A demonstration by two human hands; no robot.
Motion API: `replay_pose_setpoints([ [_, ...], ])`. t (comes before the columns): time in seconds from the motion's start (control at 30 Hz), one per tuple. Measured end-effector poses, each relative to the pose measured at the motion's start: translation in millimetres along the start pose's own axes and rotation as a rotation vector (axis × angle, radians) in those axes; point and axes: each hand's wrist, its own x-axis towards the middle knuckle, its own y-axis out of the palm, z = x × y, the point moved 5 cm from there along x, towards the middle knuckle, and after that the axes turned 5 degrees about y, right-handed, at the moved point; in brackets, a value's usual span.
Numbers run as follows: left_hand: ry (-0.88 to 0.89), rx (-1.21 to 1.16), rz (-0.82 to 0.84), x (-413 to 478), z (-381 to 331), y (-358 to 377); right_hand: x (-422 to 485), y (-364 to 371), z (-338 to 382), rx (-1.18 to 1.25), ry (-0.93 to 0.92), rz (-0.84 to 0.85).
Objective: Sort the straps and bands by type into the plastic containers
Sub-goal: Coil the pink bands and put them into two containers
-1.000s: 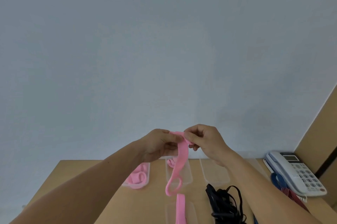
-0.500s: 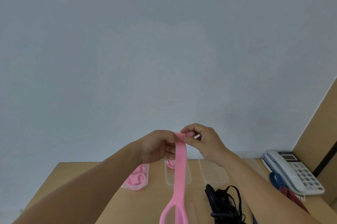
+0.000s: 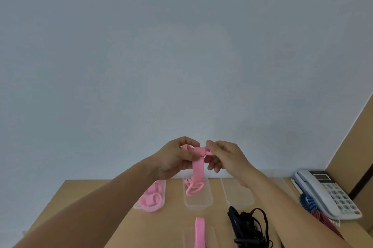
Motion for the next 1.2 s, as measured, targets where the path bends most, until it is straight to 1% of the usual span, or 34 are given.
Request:
replay_pose_setpoints([
  [0.1, -0.008, 0.020, -0.043, 1, 2, -4, 0, 1, 2, -0.047, -0.044, -0.031],
  [0.3, -0.068, 0.187, 0.023, -4, 5, 1, 0, 1, 1, -0.080, -0.114, -0.097],
  [0.57, -0.117, 0.068, 0.072, -11, 2, 8, -6, 1, 5, -0.232, -0.276, -0.134],
  [0.67, -0.120, 0.046, 0.082, -12, -2, 10, -11, 2, 6, -0.365, -0.352, -0.147],
  [0.73, -0.139, 0.012, 0.060, -13, -3, 10, -15, 3, 7, -0.380, -0.389, -0.138],
  [0.83, -0.122, 0.029, 0.063, -14, -5, 12, -19, 3, 8, -0.368, -0.420, -0.134],
  [0.9, -0.087, 0.029, 0.045, -15, -7, 14, -20, 1, 7, -0.297, -0.378, -0.114],
  [1.0, -0.030, 0.044, -0.017, -16, -12, 13, -19, -3, 9, -0.062, -0.244, -0.025],
  [1.07, -0.012, 0.070, -0.065, -16, -14, 9, -19, -3, 10, 0.038, -0.162, -0.009],
  [1.2, 0.029, 0.053, -0.051, -20, -16, 9, -15, 4, 10, 0.015, -0.070, 0.015],
])
